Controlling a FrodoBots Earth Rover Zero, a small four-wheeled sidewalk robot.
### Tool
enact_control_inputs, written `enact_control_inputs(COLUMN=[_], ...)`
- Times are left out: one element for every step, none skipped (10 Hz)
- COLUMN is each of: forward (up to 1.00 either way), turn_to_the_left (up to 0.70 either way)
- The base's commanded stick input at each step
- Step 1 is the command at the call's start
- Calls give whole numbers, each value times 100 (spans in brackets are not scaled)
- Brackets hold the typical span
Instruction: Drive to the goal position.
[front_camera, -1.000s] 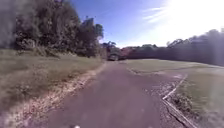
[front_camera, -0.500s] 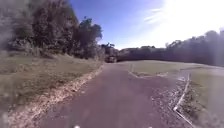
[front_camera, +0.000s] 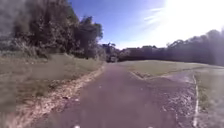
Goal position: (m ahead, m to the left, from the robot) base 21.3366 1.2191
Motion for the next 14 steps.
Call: enact_control_inputs(forward=[70,70,70,70,70,70,70,70,70,70,70,70,70,70], turn_to_the_left=[0,0,0,0,0,0,0,-2,-19,-31,-32,0,0,0])
